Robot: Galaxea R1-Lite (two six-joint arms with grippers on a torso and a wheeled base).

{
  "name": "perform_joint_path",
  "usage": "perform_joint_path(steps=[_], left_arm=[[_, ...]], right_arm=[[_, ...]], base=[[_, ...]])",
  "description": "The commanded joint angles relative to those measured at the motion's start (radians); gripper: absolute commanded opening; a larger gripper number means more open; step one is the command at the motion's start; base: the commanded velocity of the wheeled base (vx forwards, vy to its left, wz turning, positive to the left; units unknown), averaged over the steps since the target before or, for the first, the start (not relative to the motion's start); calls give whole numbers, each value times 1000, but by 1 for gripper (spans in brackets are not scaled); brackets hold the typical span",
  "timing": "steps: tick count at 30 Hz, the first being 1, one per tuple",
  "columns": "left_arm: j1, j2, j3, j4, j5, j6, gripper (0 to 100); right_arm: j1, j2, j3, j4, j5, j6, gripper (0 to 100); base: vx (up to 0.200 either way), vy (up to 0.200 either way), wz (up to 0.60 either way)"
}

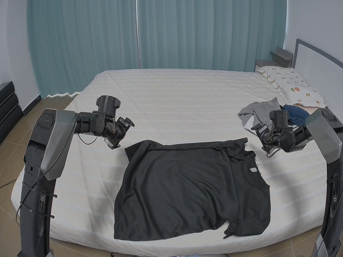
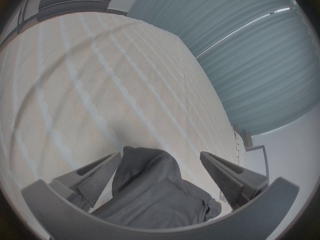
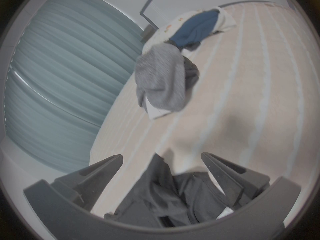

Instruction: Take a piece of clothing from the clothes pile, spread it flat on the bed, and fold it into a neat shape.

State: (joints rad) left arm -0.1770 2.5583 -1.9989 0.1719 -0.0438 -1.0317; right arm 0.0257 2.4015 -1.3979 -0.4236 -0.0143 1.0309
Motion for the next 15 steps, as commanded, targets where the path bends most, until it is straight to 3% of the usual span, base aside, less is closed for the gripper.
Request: perform_joint_path(steps=[1, 5, 7, 15], left_arm=[[-18, 51, -1, 0, -1, 42, 100], [-16, 76, -1, -6, 1, 51, 100], [-18, 83, -1, -8, 4, 51, 100], [-18, 122, -1, -78, 7, 87, 100]], right_arm=[[-4, -85, 135, -1, 74, 61, 100], [-4, -97, 198, -17, 108, 60, 100], [-9, -96, 235, -99, 122, 74, 100], [2, -94, 333, -213, 128, 77, 100]], base=[[0, 0, 0], [0, 0, 0], [0, 0, 0], [0, 0, 0]])
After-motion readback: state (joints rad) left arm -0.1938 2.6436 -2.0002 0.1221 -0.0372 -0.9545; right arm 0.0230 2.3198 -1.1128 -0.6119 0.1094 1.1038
